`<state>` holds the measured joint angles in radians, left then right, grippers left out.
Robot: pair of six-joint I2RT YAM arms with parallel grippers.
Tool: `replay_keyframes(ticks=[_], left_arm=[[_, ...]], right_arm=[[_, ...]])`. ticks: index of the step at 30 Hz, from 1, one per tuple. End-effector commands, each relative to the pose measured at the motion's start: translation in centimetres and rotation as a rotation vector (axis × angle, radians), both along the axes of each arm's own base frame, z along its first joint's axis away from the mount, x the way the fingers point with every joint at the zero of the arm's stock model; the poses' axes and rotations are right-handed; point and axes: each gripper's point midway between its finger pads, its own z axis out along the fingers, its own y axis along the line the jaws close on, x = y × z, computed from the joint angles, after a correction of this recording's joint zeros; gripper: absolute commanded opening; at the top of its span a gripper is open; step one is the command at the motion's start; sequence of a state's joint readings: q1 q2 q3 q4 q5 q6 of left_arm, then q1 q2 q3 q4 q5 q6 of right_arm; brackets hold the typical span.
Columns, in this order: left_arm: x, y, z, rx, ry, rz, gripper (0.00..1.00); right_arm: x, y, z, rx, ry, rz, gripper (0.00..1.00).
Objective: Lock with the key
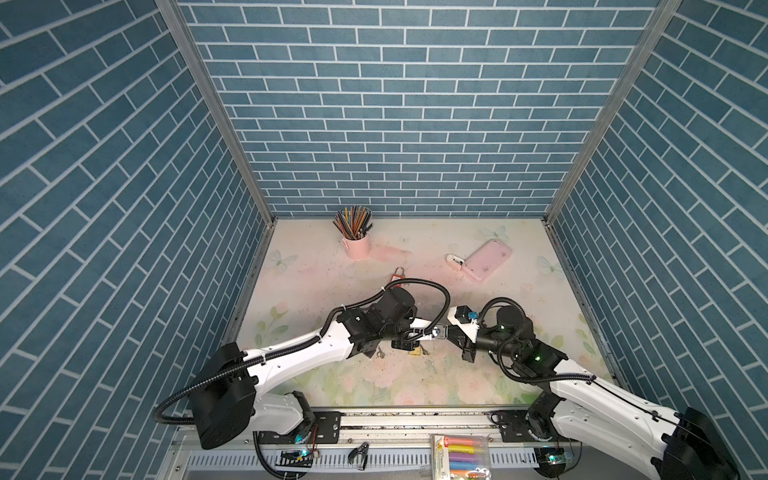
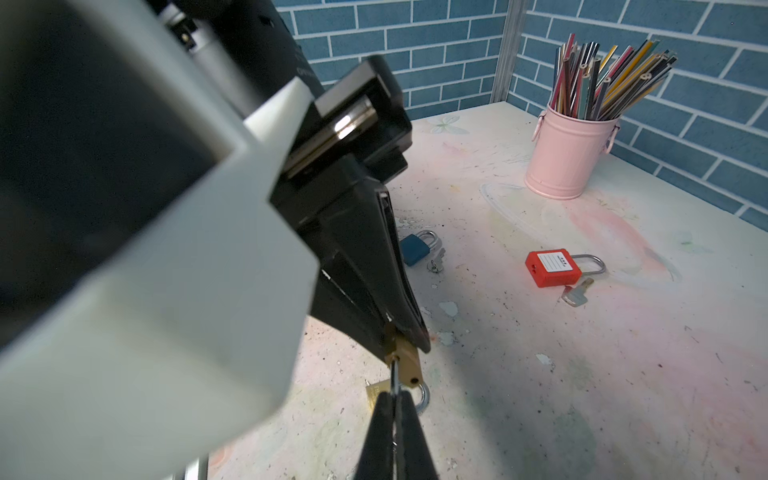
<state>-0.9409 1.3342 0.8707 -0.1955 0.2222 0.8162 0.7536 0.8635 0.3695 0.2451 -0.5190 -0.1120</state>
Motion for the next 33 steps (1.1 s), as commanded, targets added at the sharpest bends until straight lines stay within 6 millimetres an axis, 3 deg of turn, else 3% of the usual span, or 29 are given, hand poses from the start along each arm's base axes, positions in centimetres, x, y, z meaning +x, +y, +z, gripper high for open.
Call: replay_keyframes(ticks=[1,13,33], left_arm=[[-0.7,-0.3,0.4,-0.016,0.025,-0.032,0.0],[-3.1,-1.1,-0.1,0.003,0.168,-0.132,0.0],[-3.7,-1.9,1.1,-0.045,0.19,-0.167,0.0]], right_arm=[[-0.2,0.1,1.8,0.028,-0.08,0.015,0.0],[-0.7,-0.1,2.1,0.038,-0.163,0.046,0.0],[-1.2,0.2,0.9,0.045,-0.166,0.084,0.0]])
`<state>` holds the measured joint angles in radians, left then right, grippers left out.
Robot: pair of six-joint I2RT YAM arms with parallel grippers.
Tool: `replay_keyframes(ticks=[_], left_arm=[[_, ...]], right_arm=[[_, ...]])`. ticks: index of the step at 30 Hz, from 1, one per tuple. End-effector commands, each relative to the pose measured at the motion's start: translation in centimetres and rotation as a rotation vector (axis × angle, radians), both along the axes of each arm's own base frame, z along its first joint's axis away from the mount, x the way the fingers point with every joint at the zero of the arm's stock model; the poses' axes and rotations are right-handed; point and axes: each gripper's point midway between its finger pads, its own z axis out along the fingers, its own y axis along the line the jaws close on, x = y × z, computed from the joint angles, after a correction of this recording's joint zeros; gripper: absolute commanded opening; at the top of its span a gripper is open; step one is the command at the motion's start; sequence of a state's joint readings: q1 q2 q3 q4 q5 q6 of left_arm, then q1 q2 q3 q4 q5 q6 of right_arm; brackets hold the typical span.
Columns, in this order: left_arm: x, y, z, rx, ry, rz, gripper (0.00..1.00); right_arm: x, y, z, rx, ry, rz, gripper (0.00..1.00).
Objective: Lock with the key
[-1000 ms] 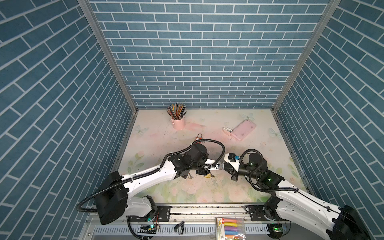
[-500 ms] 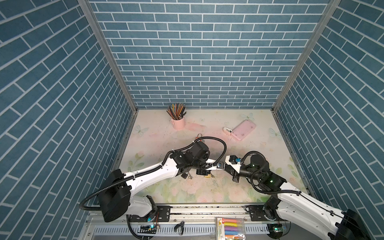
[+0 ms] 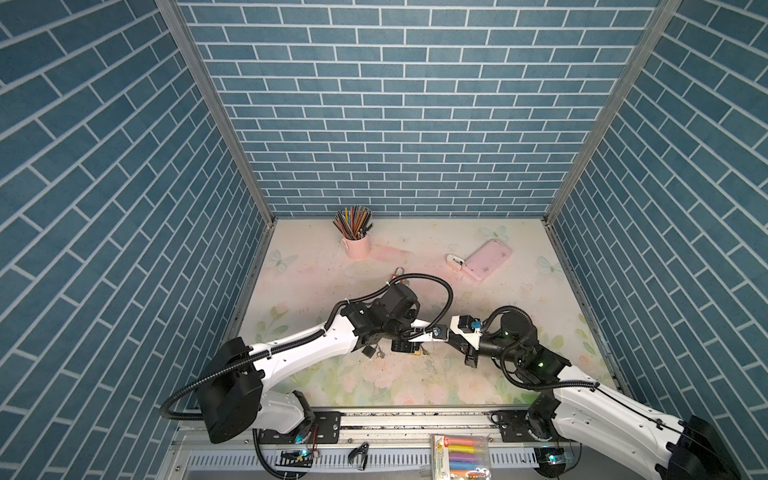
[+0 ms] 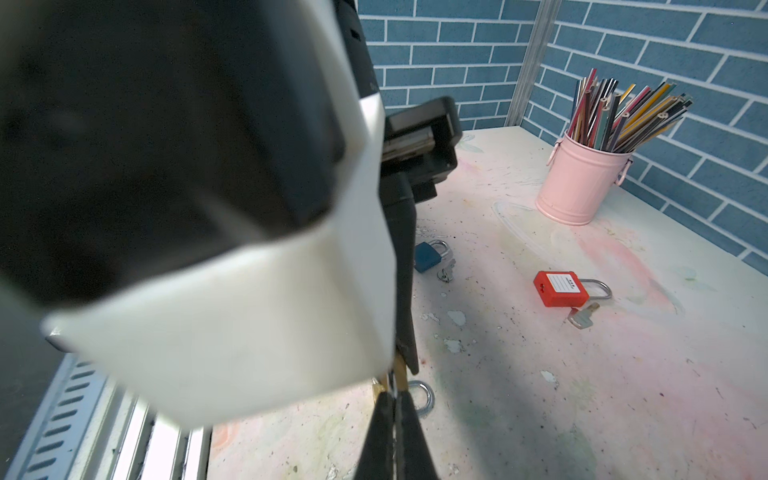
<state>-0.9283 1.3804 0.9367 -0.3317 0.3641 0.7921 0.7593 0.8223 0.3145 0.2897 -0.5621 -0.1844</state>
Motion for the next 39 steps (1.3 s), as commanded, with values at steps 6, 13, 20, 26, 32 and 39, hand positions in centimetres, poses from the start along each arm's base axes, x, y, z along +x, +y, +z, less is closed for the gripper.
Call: replay_keyframes(ticks=[6,13,20,26,32,39], left_arm=[[-2.1,-1.7,2.4,-0.112,0.038,-0.112,0.0],[-2.6,-2.1,2.8,-0.133,0.052,-0.141,0.0],[-2.2,-2.6,4.5,-0.203,-0.01,-0.132,0.0],[-1.6,-2.6,6.9,-0.294,-0.087,-0.096,0.0],[-1.2,-2.5,8.3,-0.354,-0.108,-0.068,0.0],[-1.4,-2.5,8.8,-0.378,-0.075,-0.065,0.0]], right_arm=[[0.3,0.4,0.9,0.029,-0.09,0.013,0.0],[0.6,0.4,0.8,0.028,-0.086,0.001,0.0],[0.6,0.7,0.4,0.034,-0.043,0.003,0.0],[0.2,0.7,-0.5,0.041,0.006,0.004,0.0],[-0.2,0.7,-1.4,0.037,0.029,0.003,0.0],[-0.3,0.9,-2.0,0.038,0.048,0.006,0.0]])
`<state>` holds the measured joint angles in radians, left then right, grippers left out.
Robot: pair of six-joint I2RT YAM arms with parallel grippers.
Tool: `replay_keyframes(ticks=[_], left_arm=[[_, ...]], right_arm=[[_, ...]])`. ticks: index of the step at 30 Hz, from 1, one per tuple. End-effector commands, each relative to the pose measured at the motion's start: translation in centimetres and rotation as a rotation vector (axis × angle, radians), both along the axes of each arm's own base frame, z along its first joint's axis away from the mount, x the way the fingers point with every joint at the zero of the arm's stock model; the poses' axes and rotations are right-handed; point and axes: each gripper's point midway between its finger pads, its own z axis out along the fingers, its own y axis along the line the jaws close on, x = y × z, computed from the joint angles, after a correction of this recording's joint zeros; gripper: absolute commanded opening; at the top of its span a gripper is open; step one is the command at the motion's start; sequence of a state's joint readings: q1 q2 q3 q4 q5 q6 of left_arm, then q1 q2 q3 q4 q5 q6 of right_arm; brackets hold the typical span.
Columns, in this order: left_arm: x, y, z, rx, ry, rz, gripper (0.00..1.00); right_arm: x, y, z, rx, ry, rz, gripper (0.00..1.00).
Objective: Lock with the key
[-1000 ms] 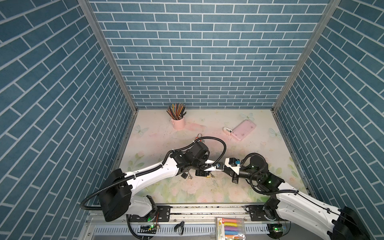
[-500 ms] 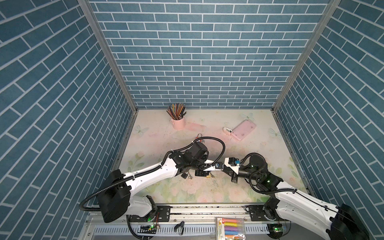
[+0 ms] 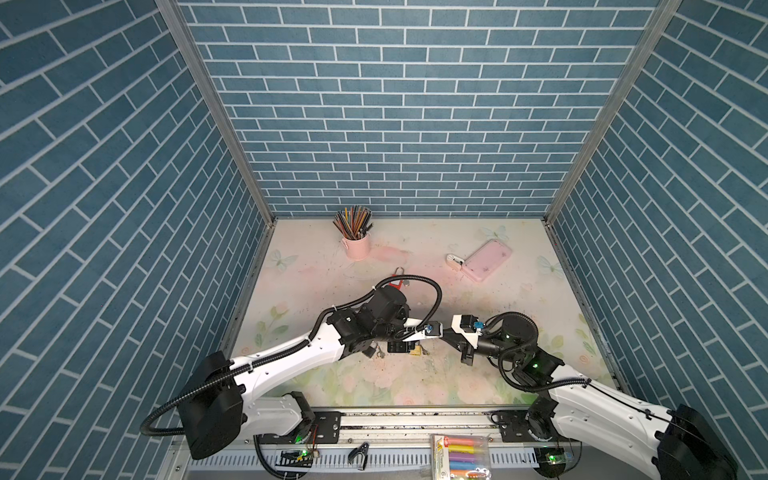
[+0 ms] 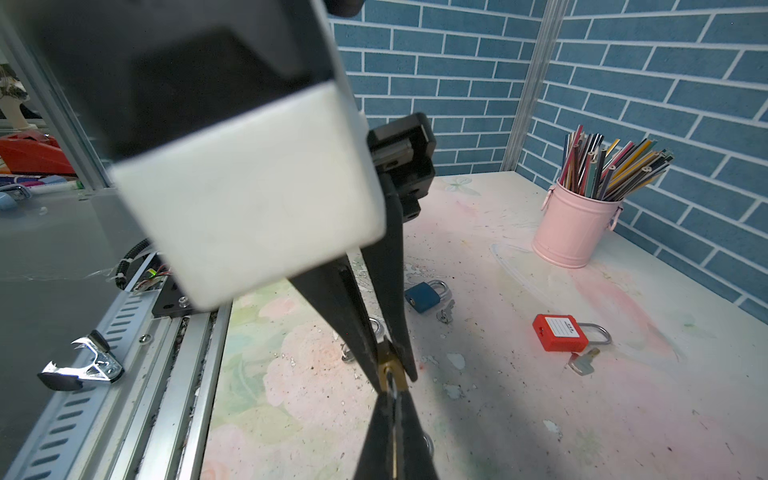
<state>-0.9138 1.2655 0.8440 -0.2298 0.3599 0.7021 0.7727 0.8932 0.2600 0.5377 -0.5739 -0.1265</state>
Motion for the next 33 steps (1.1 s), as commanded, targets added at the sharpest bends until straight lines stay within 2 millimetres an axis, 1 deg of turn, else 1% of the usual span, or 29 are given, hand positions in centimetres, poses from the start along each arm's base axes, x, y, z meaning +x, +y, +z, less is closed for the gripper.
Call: replay_keyframes(ticks=[1,9,16,18,21,24,27,33], left_arm=[[-1.7,-3.4,6.9,-0.265,-0.074,-0.143,0.0],[-2.4,-3.6,7.3,-0.293,-0.025,-0.163,0.0],[-2.8,-4.0,8.1,-0.322,-0.001,-0.191,0.0],[-3.1,-4.2,8.1,-0.32,0.016,-0.21,0.0],[-3.7,-4.4,7.4,-0.298,0.064,-0.246,0.0],[-4.4,-4.5,6.7,-0.273,0.11,-0.271,0.0],[-4.7,-4.5,6.3,-0.258,0.122,-0.279,0.0],[-4.9,-4.3,6.6,-0.263,0.115,-0.289,0.0]], right_arm=[[-0.5,-0.1,-2.8,-0.06,0.076,-0.003,0.0],[-0.8,0.4,-3.0,-0.056,0.084,0.029,0.0],[-1.2,0.6,-3.6,-0.062,0.104,0.049,0.0],[-1.3,0.6,-3.7,-0.063,0.101,0.054,0.0],[-1.4,0.5,-3.8,-0.065,0.071,0.058,0.0],[-1.1,0.5,-3.6,-0.07,0.033,0.05,0.0],[-0.9,0.6,-3.3,-0.088,0.019,0.047,0.0],[-1.2,0.6,-3.7,-0.099,0.021,0.067,0.0]])
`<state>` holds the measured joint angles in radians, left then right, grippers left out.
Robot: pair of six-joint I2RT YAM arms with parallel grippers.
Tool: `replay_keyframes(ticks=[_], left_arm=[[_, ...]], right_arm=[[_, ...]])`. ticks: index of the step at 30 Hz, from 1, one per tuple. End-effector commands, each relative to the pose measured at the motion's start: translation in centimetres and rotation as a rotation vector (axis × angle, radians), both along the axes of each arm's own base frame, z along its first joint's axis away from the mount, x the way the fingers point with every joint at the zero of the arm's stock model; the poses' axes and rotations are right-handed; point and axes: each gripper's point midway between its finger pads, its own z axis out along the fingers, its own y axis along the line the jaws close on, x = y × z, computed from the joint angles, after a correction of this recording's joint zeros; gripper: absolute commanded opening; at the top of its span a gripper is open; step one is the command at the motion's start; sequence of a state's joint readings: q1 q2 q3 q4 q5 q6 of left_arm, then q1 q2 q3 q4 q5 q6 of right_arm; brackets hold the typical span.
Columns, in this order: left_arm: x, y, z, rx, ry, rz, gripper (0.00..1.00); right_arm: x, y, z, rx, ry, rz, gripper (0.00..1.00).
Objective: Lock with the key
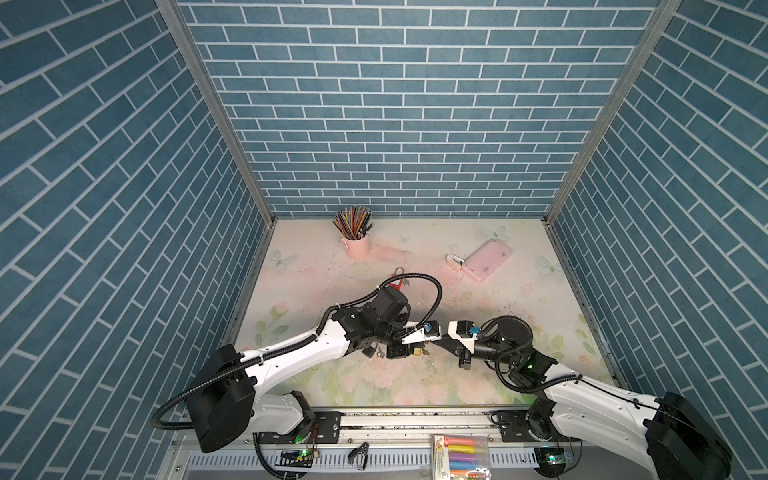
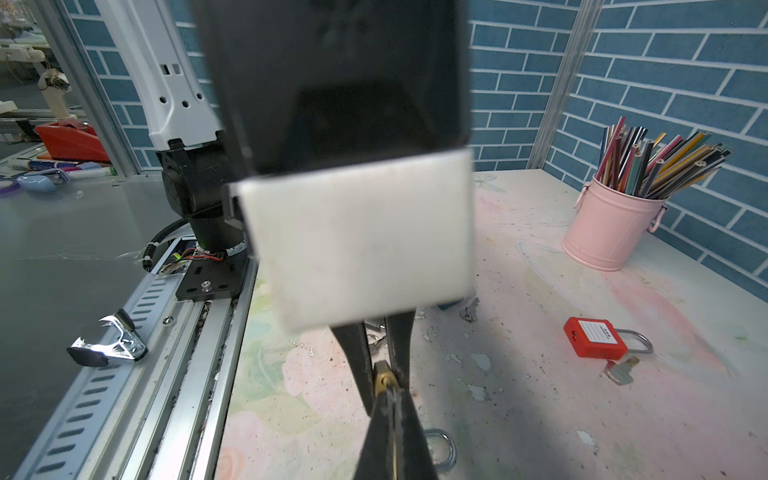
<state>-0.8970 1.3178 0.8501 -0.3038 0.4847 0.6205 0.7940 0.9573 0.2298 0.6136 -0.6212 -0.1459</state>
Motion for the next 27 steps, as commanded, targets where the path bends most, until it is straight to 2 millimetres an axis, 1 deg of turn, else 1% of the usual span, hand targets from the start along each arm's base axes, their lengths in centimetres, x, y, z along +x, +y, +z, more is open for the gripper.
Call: replay_keyframes(ticks=[1,6,11,15,19,22,27], left_arm=[[-3.0,-4.5,8.8,-0.324,-0.08,-0.244,0.0],[-3.0,-4.7,9.0,-0.325,-0.082,-0.251,0.0],[-2.7,-4.9,9.8,-0.352,-0.104,-0.248,0.0],[-2.0,-5.2,11.3,-0.41,-0.148,-0.206,0.0],[-1.8,-5.2,12.4,-0.459,-0.175,-0.189,0.0],[-1.6,-5.2,13.0,-0.472,-0.178,-0.177,0.0],[-1.0,-4.8,13.9,-0.493,-0.202,-0.141,0.0]], right_arm=[[0.0,-0.1,-2.3,-0.089,0.017,-0.003,0.0],[-0.1,-0.2,-2.5,-0.087,0.033,-0.009,0.0],[-0.3,-0.2,-3.1,-0.091,0.064,-0.009,0.0],[-0.2,-0.2,-3.4,-0.09,0.105,-0.019,0.0],[-0.3,-0.2,-4.0,-0.093,0.134,-0.02,0.0],[-0.6,-0.2,-4.5,-0.09,0.152,-0.015,0.0],[-0.8,-0.5,-5.8,-0.118,0.186,-0.021,0.0]])
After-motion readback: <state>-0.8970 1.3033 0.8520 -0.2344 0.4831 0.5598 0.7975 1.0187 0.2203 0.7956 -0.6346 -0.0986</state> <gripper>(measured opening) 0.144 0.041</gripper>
